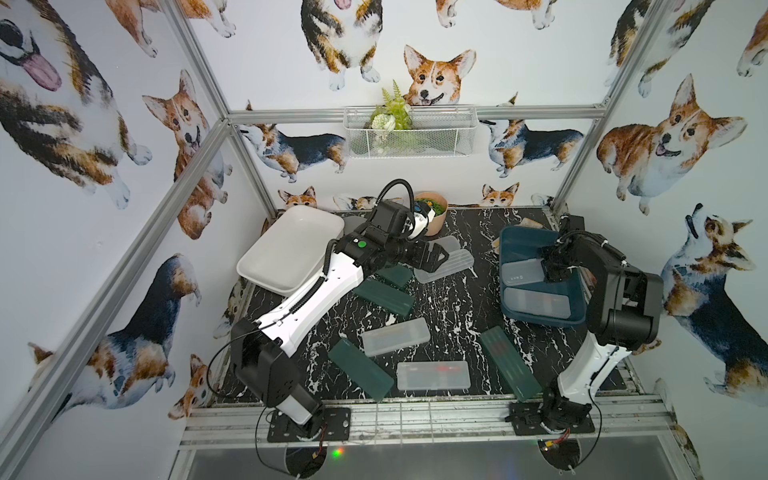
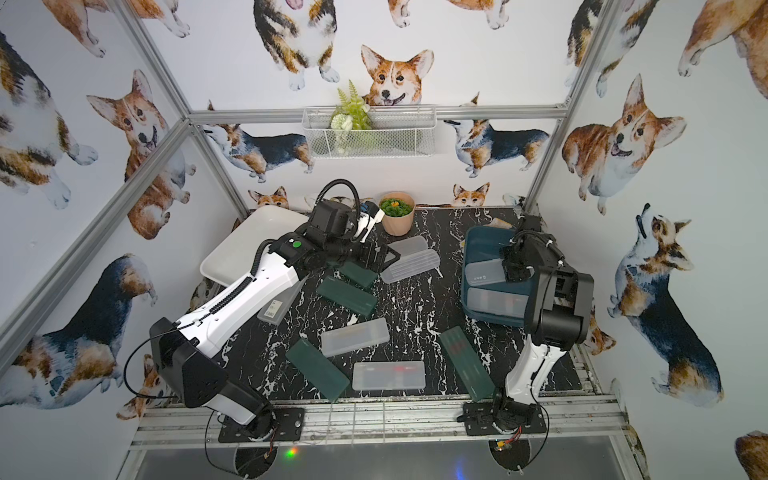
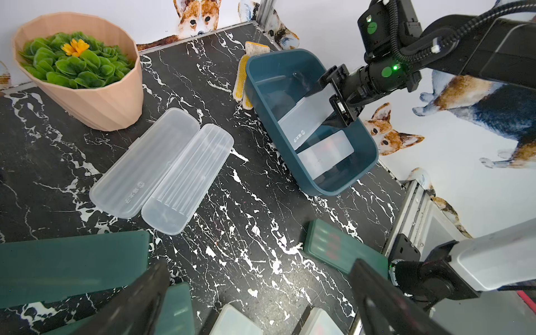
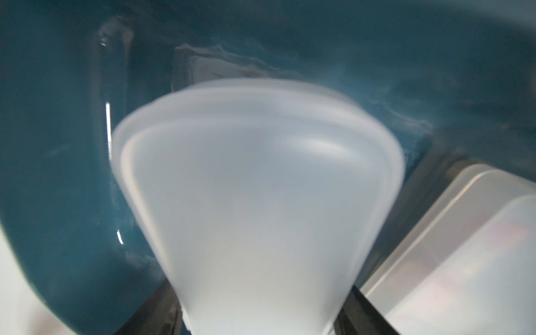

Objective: Place the pencil cases by color into the storage box
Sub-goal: Place the pencil case at the storage box.

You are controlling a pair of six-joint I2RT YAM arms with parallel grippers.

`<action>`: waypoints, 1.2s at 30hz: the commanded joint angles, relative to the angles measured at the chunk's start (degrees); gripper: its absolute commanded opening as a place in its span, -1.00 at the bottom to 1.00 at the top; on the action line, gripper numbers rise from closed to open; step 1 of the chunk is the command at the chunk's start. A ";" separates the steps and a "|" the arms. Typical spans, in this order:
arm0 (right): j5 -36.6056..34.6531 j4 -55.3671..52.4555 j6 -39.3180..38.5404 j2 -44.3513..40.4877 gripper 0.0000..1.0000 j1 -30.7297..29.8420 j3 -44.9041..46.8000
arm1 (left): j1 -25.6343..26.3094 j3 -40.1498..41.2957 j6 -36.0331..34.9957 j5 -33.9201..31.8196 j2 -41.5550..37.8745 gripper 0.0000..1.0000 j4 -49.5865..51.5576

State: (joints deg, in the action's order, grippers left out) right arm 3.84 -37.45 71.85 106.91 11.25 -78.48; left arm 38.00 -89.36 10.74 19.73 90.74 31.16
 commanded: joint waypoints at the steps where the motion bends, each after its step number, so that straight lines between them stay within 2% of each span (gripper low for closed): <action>1: 0.82 1.26 4.76 1.24 0.24 -0.04 0.06 | -0.03 -0.71 0.15 -0.03 -0.13 0.98 -1.45; 8: 2.11 1.20 6.52 3.28 0.25 -0.06 0.50 | -0.01 -1.42 0.10 -0.12 0.31 0.98 -0.99; 15: 3.92 -0.03 8.13 4.61 0.47 -0.11 0.48 | 0.03 -2.02 -0.31 -0.84 0.57 0.98 -0.68; 20: 3.53 -2.27 6.45 4.58 0.77 -0.17 -1.88 | -0.02 -3.22 -0.21 -2.13 1.05 0.98 0.77; 24: 2.87 -5.00 4.69 3.72 0.89 -0.17 -5.83 | -0.45 -4.83 0.28 -2.33 1.16 0.99 1.98; 27: 2.13 -6.76 3.57 2.39 0.90 -0.48 -8.26 | -1.16 -5.36 1.28 -2.40 1.02 0.99 2.36; 30: -1.12 -9.92 -0.63 -0.20 0.90 -1.97 -12.27 | -2.16 -6.46 2.43 -3.44 1.11 0.99 4.07; 33: -4.52 -12.66 -8.47 -2.27 0.90 -5.63 -18.07 | -4.13 -7.07 4.83 -4.39 1.22 0.99 6.14; 36: -3.05 -14.02 -15.86 -2.02 0.90 -10.55 -23.22 | -7.08 -5.89 8.73 -4.09 0.72 0.99 6.70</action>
State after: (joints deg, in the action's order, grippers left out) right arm 2.20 -47.03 65.93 104.95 4.91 -97.23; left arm 33.36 -95.79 14.76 16.53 91.96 35.51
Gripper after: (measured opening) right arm 0.950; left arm 0.994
